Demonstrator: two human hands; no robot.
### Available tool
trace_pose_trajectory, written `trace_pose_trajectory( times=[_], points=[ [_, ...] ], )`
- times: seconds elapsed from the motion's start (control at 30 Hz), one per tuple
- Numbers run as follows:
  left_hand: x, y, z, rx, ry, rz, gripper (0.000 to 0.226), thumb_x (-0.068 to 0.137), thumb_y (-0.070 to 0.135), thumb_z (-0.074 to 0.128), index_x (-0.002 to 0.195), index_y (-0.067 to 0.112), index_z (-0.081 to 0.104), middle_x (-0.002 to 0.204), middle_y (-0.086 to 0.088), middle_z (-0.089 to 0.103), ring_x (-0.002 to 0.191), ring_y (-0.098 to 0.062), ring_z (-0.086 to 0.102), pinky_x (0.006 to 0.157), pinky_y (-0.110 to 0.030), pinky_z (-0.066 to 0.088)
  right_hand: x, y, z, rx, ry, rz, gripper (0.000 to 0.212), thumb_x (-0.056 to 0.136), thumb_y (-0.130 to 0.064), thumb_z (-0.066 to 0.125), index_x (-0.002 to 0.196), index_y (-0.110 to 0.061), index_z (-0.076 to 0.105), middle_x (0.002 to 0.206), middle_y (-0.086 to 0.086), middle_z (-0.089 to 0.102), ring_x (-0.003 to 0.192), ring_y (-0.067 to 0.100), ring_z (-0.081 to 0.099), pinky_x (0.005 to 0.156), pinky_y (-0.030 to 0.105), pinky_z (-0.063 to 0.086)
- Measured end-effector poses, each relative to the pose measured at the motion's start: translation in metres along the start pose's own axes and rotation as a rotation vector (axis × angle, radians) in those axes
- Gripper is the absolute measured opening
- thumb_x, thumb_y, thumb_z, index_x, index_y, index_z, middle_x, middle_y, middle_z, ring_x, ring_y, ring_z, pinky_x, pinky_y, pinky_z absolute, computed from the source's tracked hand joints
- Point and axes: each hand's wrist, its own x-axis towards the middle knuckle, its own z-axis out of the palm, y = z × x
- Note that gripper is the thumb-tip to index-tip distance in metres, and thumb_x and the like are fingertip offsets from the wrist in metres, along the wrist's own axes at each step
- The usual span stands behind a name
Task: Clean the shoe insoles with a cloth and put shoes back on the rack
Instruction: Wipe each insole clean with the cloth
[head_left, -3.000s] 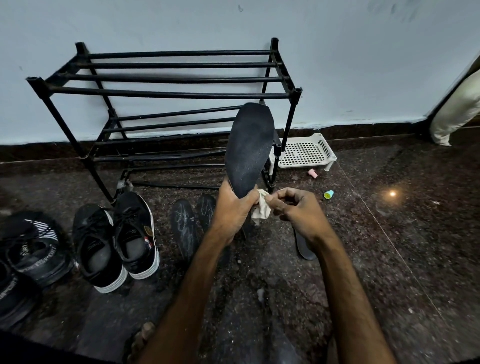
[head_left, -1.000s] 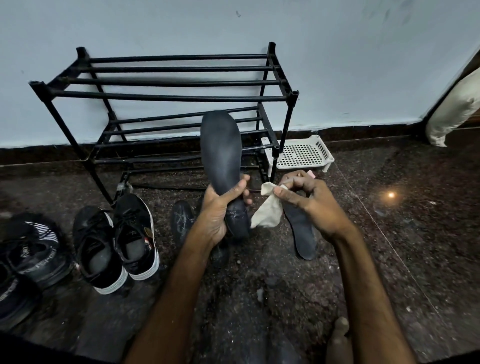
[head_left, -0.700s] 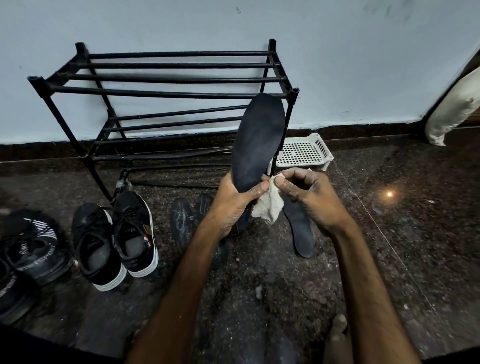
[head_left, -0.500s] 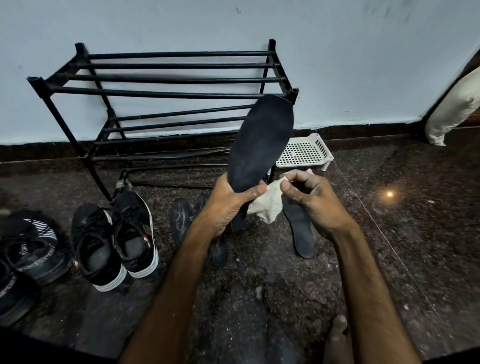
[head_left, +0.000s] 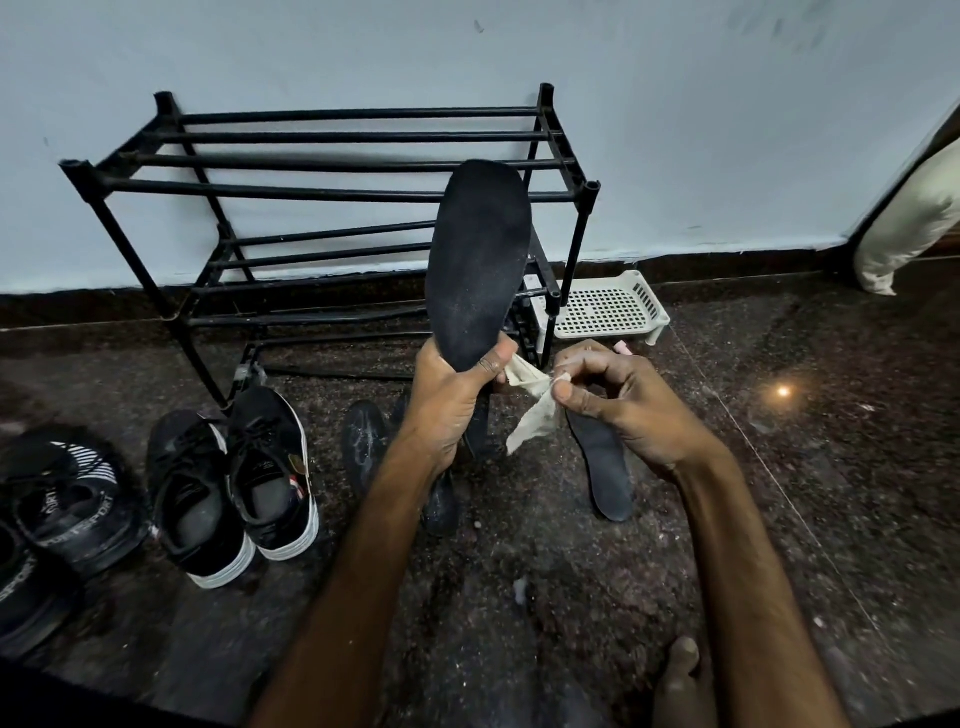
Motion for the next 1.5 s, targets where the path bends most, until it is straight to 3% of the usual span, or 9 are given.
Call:
trace_pose_trajectory(
  times=[0.17,0.43,0.67,0.8,0.93,1.03,1.23,1.37,1.5],
  points=[
    [-0.001,0.018,0.003,0.097,-0.115,0.098,0.028,0.083,0.006,0.074,0.105,-0.007,0.063,0.095,-0.010,0.073,0.069,-0.013,0.064,0.067,-0.028,0.051,0.001,0.003,-0.002,-0.081,0.030,-0.036,0.008,0.087,-0.029,0.068,0.089,-0.022,0.071,0.095,-0.004,0.061,0.090,0.014,0.057,0.084,0.033,0.046],
    [-0.004,0.019,0.002,0.235,-0.239,0.047,0.041,0.070,0.002,0.083,0.105,0.006,0.063,0.089,0.005,0.074,0.085,-0.008,0.070,0.073,-0.020,0.053,0.000,-0.003,-0.001,-0.007,0.057,-0.090,0.007,0.091,-0.020,0.065,0.097,-0.019,0.068,0.096,0.003,0.063,0.092,0.017,0.055,0.085,0.030,0.045],
    [-0.006,0.011,-0.008,-0.127,-0.191,0.011,0.041,0.060,0.031,0.089,0.093,0.012,0.073,0.079,0.003,0.071,0.069,-0.013,0.058,0.065,-0.022,0.050,-0.009,0.007,0.003,0.494,0.104,-0.034,0.023,0.074,-0.041,0.081,0.091,-0.028,0.072,0.094,-0.006,0.065,0.084,0.009,0.056,0.073,0.025,0.048],
    [-0.006,0.009,-0.018,-0.374,-0.271,-0.073,0.040,0.063,0.025,0.090,0.097,0.012,0.073,0.063,0.003,0.057,0.054,-0.006,0.050,0.061,-0.023,0.051,-0.013,0.012,0.002,0.684,0.068,-0.020,0.027,0.071,-0.039,0.085,0.089,-0.024,0.071,0.086,-0.006,0.065,0.073,0.005,0.059,0.071,0.024,0.053],
    [-0.003,0.011,-0.013,-0.370,-0.282,-0.077,0.031,0.069,0.020,0.085,0.097,0.017,0.072,0.074,0.003,0.059,0.061,-0.006,0.052,0.068,-0.026,0.051,-0.008,0.000,0.008,0.356,0.050,0.158,0.051,0.080,-0.066,0.061,0.099,-0.020,0.069,0.087,0.008,0.070,0.074,0.019,0.057,0.072,0.032,0.048],
    [0.000,0.007,-0.014,-0.297,-0.256,-0.071,0.035,0.073,0.019,0.084,0.100,0.009,0.064,0.076,-0.001,0.058,0.071,-0.014,0.053,0.077,-0.034,0.046,-0.002,-0.014,0.017,0.124,0.150,0.262,0.057,0.089,-0.065,0.039,0.095,-0.014,0.063,0.086,0.010,0.074,0.071,0.023,0.058,0.073,0.036,0.048],
    [-0.001,0.002,-0.011,-0.255,-0.165,-0.102,0.016,0.083,0.008,0.066,0.099,0.011,0.068,0.089,-0.003,0.069,0.083,-0.016,0.064,0.084,-0.033,0.052,0.010,-0.012,0.029,0.115,0.376,0.283,0.027,0.082,-0.018,0.077,0.091,-0.013,0.053,0.074,0.006,0.065,0.055,0.017,0.060,0.058,0.035,0.051],
    [-0.003,0.003,-0.002,-0.019,-0.044,-0.119,0.053,0.078,0.017,0.081,0.122,0.006,0.054,0.097,0.003,0.071,0.095,-0.010,0.068,0.084,-0.026,0.053,0.012,-0.008,0.025,0.090,0.405,0.281,0.038,0.082,-0.003,0.075,0.104,-0.020,0.050,0.106,0.015,0.066,0.080,0.023,0.070,0.070,0.039,0.060],
    [-0.002,-0.001,0.007,0.189,0.028,-0.070,0.073,0.070,-0.004,0.083,0.131,0.008,0.046,0.103,0.006,0.065,0.092,0.000,0.065,0.080,-0.017,0.052,0.012,-0.009,0.028,-0.140,0.402,0.210,0.051,0.081,-0.006,0.075,0.114,-0.031,0.045,0.101,0.005,0.066,0.087,0.023,0.070,0.076,0.046,0.060]
  ],
)
